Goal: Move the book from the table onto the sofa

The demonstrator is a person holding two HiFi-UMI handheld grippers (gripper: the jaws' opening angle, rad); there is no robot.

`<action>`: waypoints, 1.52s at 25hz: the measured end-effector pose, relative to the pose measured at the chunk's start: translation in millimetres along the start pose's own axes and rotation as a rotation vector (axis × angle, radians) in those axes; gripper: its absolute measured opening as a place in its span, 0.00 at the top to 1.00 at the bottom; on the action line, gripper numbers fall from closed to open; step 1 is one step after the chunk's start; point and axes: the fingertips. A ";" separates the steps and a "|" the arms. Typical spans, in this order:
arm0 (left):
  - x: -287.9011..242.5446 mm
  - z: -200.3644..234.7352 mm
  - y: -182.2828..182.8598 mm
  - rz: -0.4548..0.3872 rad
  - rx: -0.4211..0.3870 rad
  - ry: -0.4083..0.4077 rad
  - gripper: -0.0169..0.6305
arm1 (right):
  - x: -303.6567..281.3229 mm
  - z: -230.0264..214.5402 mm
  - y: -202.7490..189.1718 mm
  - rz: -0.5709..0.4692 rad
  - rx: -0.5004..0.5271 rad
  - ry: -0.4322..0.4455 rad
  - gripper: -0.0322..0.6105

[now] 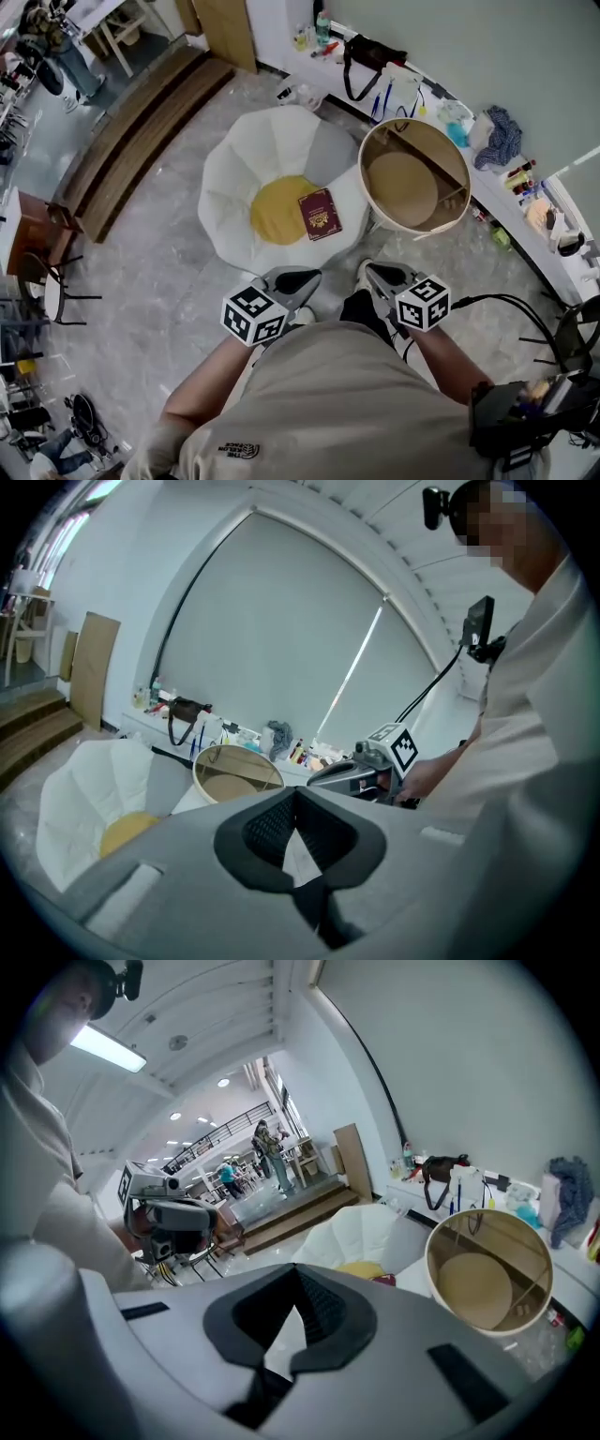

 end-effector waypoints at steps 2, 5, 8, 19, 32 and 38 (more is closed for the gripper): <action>5.6 -12.3 12.1 -0.021 -0.027 0.001 0.96 | 14.5 9.3 10.7 -0.021 0.029 -0.003 0.93; 13.5 -27.3 25.7 -0.039 -0.071 0.001 0.96 | 31.4 20.5 22.5 -0.057 0.042 -0.004 0.93; 19.2 -38.0 30.9 -0.038 -0.120 0.000 0.96 | 44.9 29.5 28.7 -0.083 0.048 -0.008 0.93; 34.3 -52.1 15.4 -0.063 -0.133 -0.008 0.96 | 52.6 69.2 27.8 -0.096 0.138 -0.005 0.93; 92.2 -36.2 -20.9 -0.082 -0.082 0.041 0.96 | 27.9 124.8 15.0 -0.091 0.162 0.019 0.93; 97.8 -34.2 -37.2 -0.067 -0.062 0.012 0.96 | 23.6 134.1 1.6 -0.070 0.144 0.005 0.93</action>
Point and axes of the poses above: the fingertips, and each gripper's own axes: x backward along the fingers, z to its left, y out of its top
